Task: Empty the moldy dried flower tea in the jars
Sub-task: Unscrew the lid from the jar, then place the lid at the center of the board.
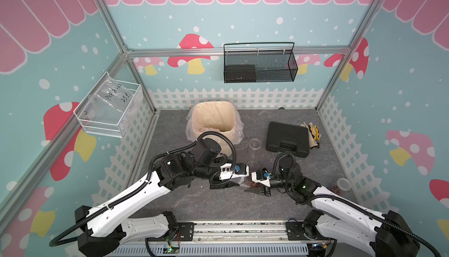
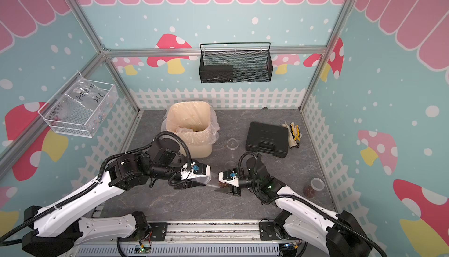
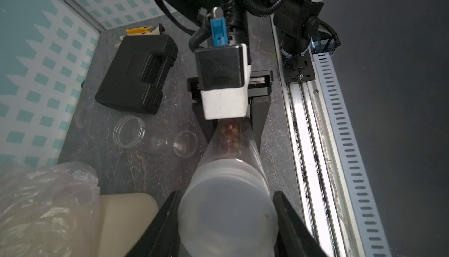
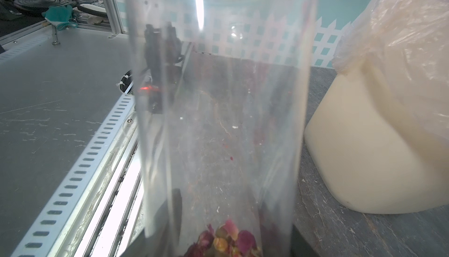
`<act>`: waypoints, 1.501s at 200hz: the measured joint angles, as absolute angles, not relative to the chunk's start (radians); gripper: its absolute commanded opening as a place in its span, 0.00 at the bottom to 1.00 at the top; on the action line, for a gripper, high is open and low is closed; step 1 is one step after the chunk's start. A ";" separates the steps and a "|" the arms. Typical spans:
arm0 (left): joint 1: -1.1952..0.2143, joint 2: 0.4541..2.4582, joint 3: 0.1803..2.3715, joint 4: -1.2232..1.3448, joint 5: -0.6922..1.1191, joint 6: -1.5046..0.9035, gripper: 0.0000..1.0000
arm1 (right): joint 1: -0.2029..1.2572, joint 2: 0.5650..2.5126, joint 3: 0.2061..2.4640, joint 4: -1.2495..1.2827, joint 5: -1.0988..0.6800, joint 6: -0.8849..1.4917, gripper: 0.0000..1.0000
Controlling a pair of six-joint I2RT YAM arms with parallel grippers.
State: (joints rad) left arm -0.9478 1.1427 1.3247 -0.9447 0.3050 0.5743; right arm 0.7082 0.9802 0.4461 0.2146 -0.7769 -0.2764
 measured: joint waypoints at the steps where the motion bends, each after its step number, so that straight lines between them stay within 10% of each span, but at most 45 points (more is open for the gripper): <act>1: -0.948 1.144 1.327 -0.945 0.304 0.568 0.21 | 0.708 0.980 0.447 0.216 -0.774 -0.276 0.00; 26: -0.953 1.209 1.431 -1.010 0.205 0.276 0.00 | 0.705 0.980 0.454 0.240 -0.702 -0.266 0.00; 102: -0.951 1.292 1.544 -1.007 0.096 -0.574 0.21 | 0.709 0.980 0.459 0.257 -0.597 -0.266 0.00; 300: -0.865 1.109 1.515 -1.112 -0.163 -0.488 0.14 | 0.709 0.891 0.426 0.262 -0.592 -0.249 0.00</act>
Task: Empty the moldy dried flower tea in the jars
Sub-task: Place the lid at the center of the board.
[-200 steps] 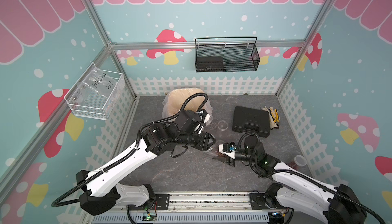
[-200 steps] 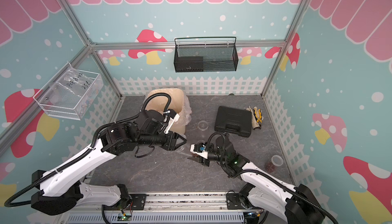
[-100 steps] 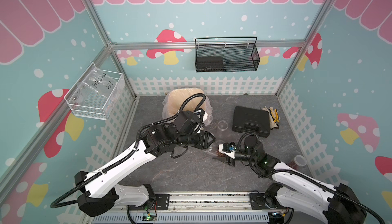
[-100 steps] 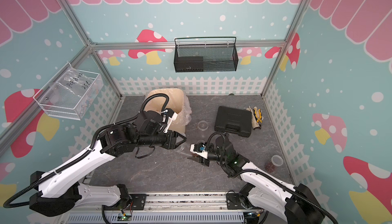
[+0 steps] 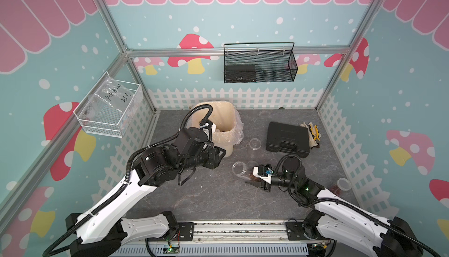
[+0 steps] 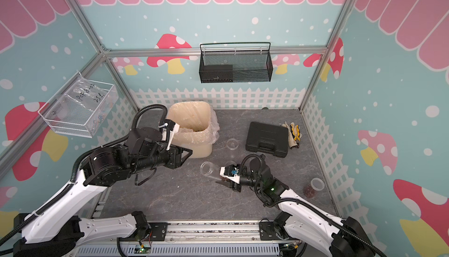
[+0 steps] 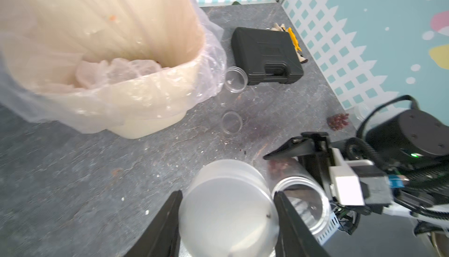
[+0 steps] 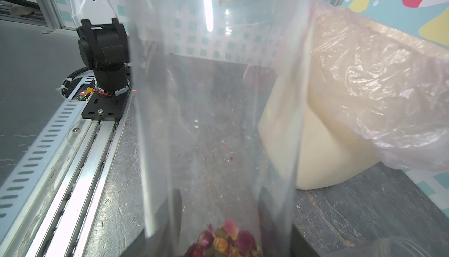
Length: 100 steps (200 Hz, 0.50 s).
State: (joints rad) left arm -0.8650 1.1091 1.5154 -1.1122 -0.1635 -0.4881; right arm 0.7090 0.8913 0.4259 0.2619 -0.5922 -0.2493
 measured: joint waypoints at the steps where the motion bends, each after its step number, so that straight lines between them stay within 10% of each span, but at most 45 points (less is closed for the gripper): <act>1: -0.861 1.106 1.511 -1.114 -0.163 -0.490 0.14 | 0.709 0.890 0.425 0.262 -0.591 -0.249 0.00; 100: -0.812 1.132 1.054 -0.989 -0.126 -0.579 0.16 | 0.709 0.641 0.414 0.287 -0.438 -0.162 0.00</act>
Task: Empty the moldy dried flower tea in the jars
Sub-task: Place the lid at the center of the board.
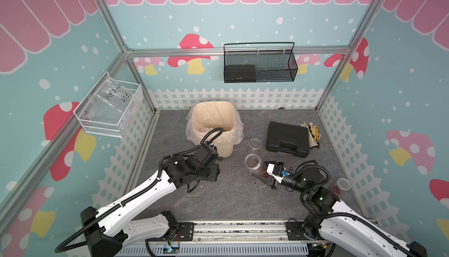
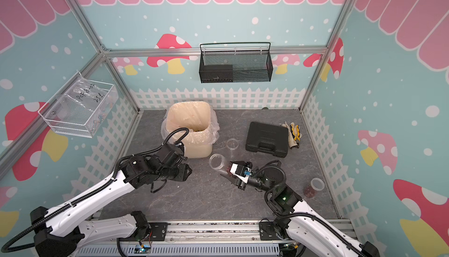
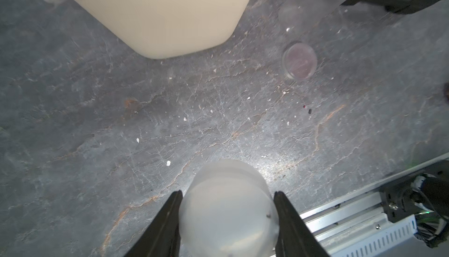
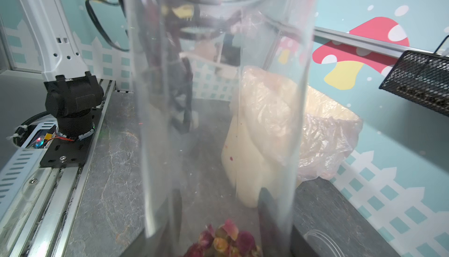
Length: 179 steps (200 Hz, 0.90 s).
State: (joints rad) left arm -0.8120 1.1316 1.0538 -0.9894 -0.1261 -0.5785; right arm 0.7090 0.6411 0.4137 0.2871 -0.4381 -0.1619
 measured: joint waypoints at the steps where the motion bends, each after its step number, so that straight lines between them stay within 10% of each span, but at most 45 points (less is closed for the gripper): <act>1: -0.812 1.133 1.049 -0.985 -0.125 -0.580 0.16 | 0.709 0.639 0.414 0.287 -0.436 -0.161 0.00; 179: -0.868 1.185 0.595 -0.612 -0.239 -0.888 0.14 | 0.709 0.609 0.414 0.315 -0.355 -0.125 0.00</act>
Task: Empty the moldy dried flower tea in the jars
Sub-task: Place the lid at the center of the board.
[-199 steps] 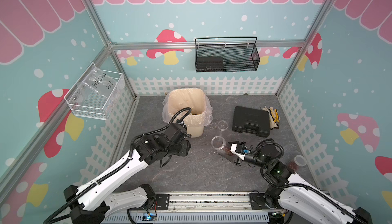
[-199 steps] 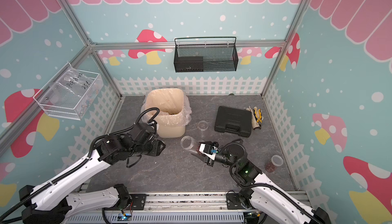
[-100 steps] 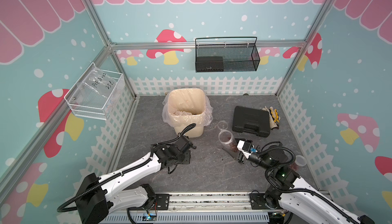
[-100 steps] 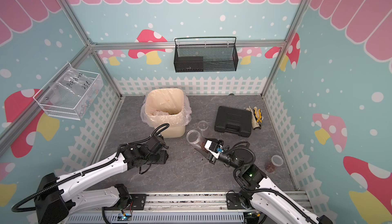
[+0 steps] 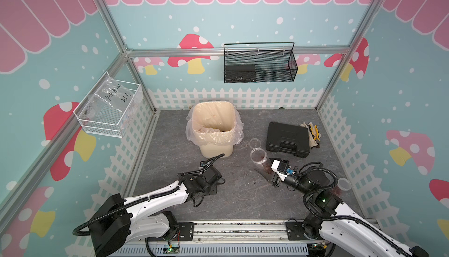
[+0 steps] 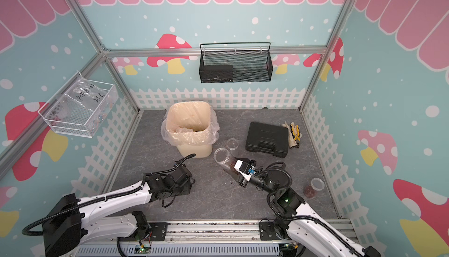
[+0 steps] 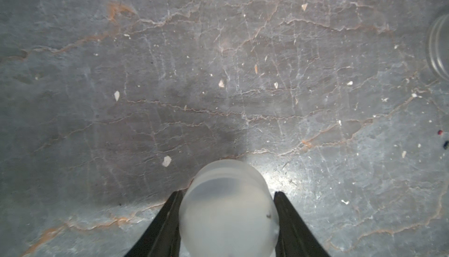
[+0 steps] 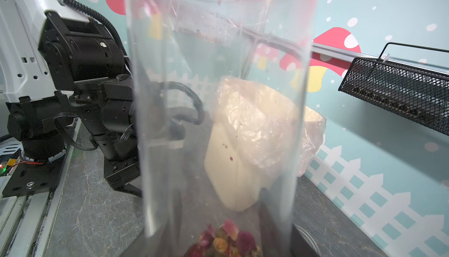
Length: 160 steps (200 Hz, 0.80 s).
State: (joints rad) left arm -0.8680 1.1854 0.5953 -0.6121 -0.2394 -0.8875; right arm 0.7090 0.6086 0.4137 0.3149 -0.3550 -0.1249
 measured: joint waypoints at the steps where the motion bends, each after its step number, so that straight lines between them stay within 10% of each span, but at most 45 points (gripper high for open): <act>1: -0.868 1.187 0.595 -0.611 -0.240 -0.888 0.14 | 0.709 0.609 0.414 0.315 -0.355 -0.125 0.00; 111: -0.938 1.268 0.587 -0.624 -0.251 -0.940 0.21 | 0.709 0.624 0.414 0.318 -0.356 -0.118 0.00; 160: -0.984 1.268 0.581 -0.664 -0.255 -0.977 0.43 | 0.709 0.623 0.413 0.318 -0.356 -0.117 0.00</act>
